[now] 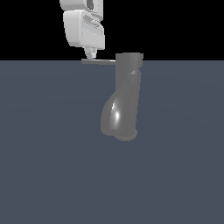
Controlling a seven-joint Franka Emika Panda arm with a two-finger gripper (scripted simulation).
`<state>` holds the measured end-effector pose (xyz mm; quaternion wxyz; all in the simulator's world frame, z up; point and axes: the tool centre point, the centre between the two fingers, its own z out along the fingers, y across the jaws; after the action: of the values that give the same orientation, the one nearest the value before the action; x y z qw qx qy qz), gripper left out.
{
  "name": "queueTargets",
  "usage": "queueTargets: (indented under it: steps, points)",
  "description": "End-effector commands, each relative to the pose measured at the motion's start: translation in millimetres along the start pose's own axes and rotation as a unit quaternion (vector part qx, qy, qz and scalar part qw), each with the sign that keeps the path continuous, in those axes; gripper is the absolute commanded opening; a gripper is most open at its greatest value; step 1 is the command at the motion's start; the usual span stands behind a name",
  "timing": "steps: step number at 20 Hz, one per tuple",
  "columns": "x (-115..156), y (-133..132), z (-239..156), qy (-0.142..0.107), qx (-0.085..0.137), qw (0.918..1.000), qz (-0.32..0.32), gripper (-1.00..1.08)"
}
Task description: Turn on the faucet by rotating a designated handle.
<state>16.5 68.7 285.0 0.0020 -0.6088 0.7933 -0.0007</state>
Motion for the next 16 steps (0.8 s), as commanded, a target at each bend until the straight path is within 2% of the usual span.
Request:
queueTargets:
  steps: [1, 16]
  points:
    - [1.9, 9.0, 0.2, 0.001, -0.002, 1.0000, 0.001, -1.00]
    - [5.1, 53.5, -0.2, 0.001, -0.002, 1.0000, 0.001, -1.00]
